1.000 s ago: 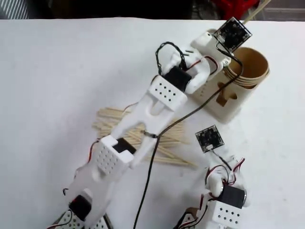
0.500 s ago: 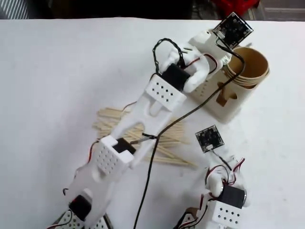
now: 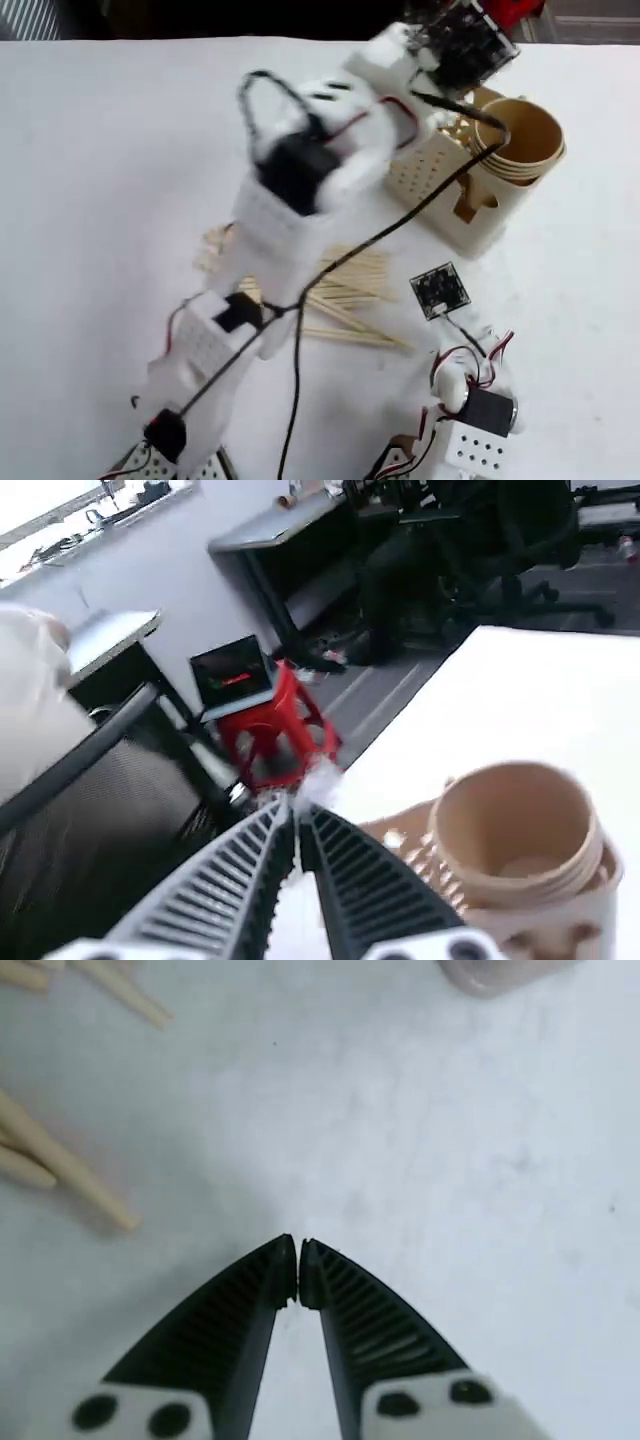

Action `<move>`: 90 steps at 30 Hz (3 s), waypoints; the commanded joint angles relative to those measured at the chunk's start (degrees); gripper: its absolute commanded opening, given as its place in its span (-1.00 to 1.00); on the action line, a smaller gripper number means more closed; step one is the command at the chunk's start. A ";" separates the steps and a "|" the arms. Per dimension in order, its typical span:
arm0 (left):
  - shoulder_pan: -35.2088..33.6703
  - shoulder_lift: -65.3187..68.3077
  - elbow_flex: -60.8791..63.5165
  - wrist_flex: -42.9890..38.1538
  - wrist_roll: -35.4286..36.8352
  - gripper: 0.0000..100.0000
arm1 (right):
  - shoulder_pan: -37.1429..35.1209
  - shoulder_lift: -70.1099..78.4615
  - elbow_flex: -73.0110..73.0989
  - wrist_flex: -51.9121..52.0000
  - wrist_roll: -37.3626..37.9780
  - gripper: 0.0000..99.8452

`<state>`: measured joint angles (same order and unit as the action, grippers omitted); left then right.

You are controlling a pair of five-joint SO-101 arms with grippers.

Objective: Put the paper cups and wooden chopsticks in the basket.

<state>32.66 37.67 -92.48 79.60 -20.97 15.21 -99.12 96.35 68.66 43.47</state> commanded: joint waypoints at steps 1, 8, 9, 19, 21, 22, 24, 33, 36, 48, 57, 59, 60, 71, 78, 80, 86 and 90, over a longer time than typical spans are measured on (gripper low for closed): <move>-14.02 -6.55 -0.79 10.20 2.90 -0.94 | 0.22 -0.66 0.35 0.13 0.18 -0.96; -41.98 -7.16 13.36 23.03 5.45 -0.88 | 1.71 -0.31 -5.36 2.24 0.26 -0.69; -45.23 -7.16 16.62 22.77 5.45 -0.84 | 2.77 -0.22 -8.35 3.38 0.26 -0.67; -53.05 -6.55 47.56 21.54 10.02 -0.66 | 5.41 26.95 -45.54 7.60 -4.40 -0.67; -53.05 -7.08 52.75 19.16 10.20 -0.65 | 5.23 40.48 -56.35 9.10 -9.93 -0.66; -53.14 -7.08 54.77 17.93 10.55 -0.65 | 5.05 47.16 -62.51 10.68 -12.66 -0.66; -53.23 -6.81 58.73 15.38 10.64 -0.65 | 5.05 59.38 -75.78 15.08 -17.93 -0.66; -52.79 -10.59 79.03 1.05 10.64 -0.56 | 6.02 98.07 -131.87 30.20 -35.08 -0.65; -52.35 -13.05 86.33 -4.92 10.73 -0.56 | 4.97 101.05 -137.14 30.20 -35.43 -0.65; -51.38 -15.08 98.73 -16.26 10.73 -0.56 | 4.09 100.26 -137.32 25.98 -39.82 -0.65; -51.30 -15.43 100.31 -17.49 10.73 -0.56 | 1.63 105.71 -137.85 28.18 -39.30 -0.47; -51.30 -15.60 100.66 -18.02 10.73 -0.56 | 1.63 106.51 -137.85 28.18 -39.38 -0.35; -51.30 -15.60 100.66 -18.02 10.73 -0.56 | 1.63 106.77 -137.85 28.18 -39.38 -0.30; -51.30 -15.60 100.75 -18.02 10.73 -0.56 | 1.63 117.49 -137.85 28.18 -39.56 -0.28; -51.30 -15.60 100.75 -18.20 10.73 -0.56 | -1.36 126.99 -137.85 25.89 -39.47 -0.45; -51.30 -15.60 100.75 -18.20 10.73 -0.56 | -2.24 128.48 -137.85 24.04 -39.47 -0.59; -51.30 -15.60 100.84 -18.20 10.73 -0.56 | -7.16 130.59 -137.85 20.88 -34.90 -0.93; -51.30 -15.60 100.75 -18.29 10.73 -0.56 | -12.44 131.38 -137.85 22.90 -29.98 -0.97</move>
<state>-19.56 23.87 8.09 62.81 -10.95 10.46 29.49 -41.93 90.73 10.51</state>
